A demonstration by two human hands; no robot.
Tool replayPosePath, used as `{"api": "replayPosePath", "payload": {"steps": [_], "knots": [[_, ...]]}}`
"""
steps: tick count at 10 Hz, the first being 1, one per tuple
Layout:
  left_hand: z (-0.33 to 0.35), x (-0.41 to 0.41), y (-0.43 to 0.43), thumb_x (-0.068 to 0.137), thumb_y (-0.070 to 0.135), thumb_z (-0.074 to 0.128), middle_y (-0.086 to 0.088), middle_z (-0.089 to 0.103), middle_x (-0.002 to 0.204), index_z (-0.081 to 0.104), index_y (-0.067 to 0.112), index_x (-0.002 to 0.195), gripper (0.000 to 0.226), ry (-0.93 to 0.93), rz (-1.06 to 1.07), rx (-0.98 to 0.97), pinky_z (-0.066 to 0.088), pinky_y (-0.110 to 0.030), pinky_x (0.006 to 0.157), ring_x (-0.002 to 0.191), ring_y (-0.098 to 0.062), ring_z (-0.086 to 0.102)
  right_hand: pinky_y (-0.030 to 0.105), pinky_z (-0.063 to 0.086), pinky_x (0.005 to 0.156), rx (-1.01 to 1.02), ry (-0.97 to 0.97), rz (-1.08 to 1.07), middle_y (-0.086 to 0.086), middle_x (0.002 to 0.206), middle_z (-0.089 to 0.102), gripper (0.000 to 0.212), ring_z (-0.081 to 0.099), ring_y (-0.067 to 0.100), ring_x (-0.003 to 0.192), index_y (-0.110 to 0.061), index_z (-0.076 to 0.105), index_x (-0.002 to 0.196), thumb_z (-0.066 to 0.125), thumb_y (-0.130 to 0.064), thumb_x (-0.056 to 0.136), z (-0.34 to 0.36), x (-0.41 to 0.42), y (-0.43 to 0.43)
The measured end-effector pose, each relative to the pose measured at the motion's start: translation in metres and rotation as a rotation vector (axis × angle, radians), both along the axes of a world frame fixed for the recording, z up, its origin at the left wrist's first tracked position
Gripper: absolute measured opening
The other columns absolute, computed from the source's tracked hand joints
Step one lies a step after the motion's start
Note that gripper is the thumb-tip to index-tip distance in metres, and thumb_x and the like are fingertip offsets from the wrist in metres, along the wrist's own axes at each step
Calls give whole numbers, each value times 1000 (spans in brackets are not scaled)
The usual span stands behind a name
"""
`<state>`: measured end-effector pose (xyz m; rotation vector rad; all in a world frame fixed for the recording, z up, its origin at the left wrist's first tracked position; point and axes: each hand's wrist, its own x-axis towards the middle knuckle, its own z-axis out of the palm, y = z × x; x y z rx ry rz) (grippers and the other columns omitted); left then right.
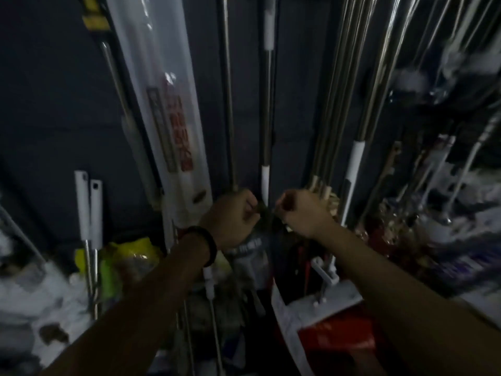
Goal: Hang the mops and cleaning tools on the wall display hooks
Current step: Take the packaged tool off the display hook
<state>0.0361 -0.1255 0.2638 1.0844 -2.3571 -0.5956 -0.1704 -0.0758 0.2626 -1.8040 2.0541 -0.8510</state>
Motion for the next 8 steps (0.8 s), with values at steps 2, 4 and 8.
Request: {"api": "replayPosePath", "payload": {"steps": [2, 4, 8], "knots": [[-131, -45, 21, 101, 27, 62, -13, 65, 114, 60, 13, 127, 29, -200, 3, 222, 49, -37, 85, 104, -31, 63, 36, 48, 78, 335, 58, -9, 1, 84, 57, 12, 58, 27, 83, -19, 64, 86, 69, -24, 96, -142, -52, 27], [-223, -73, 32, 104, 30, 57, -17, 67, 116, 62, 5, 123, 32, -452, 74, 364, 52, -45, 85, 100, -36, 63, 41, 50, 103, 666, 99, 46, 12, 141, 59, 61, 58, 35, 134, -14, 57, 144, 49, -54, 99, -281, -80, 42], [-263, -81, 45, 108, 35, 45, -15, 52, 147, 44, 10, 150, 49, -662, 310, 555, 41, -43, 109, 136, -37, 51, 52, 54, 102, 648, 111, 320, 18, 155, 49, 70, 58, 44, 131, -27, 32, 163, 46, -49, 98, -363, -48, -43]]}}
